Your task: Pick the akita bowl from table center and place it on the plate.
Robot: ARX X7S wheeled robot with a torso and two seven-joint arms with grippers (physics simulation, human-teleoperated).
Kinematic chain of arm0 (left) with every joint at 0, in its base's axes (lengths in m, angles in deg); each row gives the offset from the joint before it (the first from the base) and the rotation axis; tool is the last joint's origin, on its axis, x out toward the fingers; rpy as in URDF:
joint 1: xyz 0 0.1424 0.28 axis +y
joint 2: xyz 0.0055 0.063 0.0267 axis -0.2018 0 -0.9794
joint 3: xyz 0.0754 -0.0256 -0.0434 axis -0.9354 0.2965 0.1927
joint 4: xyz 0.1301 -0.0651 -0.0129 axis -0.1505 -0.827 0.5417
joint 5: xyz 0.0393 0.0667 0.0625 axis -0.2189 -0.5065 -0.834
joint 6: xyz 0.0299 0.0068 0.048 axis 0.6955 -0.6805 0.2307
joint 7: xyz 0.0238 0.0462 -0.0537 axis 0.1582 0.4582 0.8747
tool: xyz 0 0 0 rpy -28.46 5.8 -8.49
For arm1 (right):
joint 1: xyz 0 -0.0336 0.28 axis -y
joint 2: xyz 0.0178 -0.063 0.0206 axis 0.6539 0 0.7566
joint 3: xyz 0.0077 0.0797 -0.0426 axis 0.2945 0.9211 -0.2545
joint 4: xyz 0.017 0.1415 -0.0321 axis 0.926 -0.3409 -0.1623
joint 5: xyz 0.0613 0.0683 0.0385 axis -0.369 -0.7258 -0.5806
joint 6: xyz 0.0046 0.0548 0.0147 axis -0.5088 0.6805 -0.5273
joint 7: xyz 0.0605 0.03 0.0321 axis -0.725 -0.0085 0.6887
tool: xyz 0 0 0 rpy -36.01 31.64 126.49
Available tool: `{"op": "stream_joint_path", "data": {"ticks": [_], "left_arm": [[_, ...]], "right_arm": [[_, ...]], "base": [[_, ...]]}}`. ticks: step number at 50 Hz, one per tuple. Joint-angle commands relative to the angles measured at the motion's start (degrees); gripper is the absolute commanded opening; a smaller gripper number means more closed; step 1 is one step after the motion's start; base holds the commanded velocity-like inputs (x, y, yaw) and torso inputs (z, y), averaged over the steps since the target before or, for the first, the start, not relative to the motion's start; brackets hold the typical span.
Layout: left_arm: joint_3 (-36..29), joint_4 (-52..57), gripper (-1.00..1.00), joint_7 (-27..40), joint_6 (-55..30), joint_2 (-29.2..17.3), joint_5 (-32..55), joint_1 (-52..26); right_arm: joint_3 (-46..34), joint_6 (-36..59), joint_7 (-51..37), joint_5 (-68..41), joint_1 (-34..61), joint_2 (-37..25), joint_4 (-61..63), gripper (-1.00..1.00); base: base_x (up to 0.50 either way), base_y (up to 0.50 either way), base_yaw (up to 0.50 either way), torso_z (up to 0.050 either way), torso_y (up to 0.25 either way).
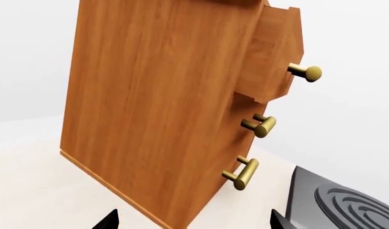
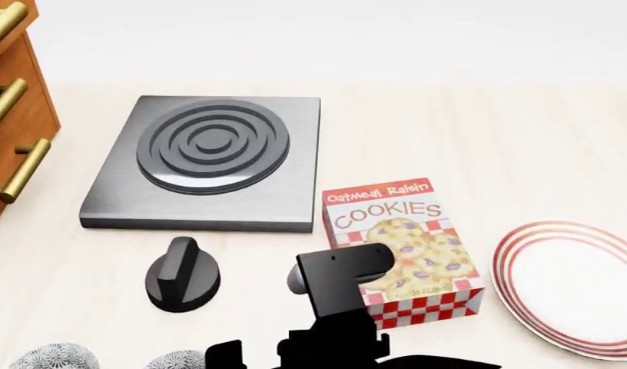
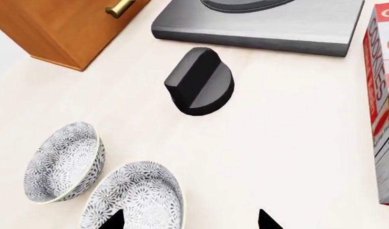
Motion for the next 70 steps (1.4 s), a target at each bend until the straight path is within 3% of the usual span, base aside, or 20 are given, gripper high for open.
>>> {"op": "stream_joint_path", "data": {"ticks": [1, 33, 70], "left_arm": [[-0.3, 0.1, 1.0, 0.2, 0.2, -0.1, 0.1, 0.2], [0.1, 0.1, 1.0, 0.3, -0.1, -0.6, 2.3, 0.5], [-0.4, -0.1, 1.0, 1.0, 0.5, -1.0, 3.0, 0.6]], "right_arm": [[-2.1, -0.4, 1.5, 0.3, 1.1, 0.0, -1.6, 1.0], [-8.0, -7.4, 8.7, 5.5, 3.8, -0.4, -11.7, 1.0], [-12.9, -8.6, 12.8, 5.7, 5.2, 0.9, -14.7, 1.0]], "base": [[0.0, 0.0, 0.0, 0.0, 0.0], [0.0, 0.0, 0.0, 0.0, 0.0], [0.0, 0.0, 0.0, 0.0, 0.0]]}}
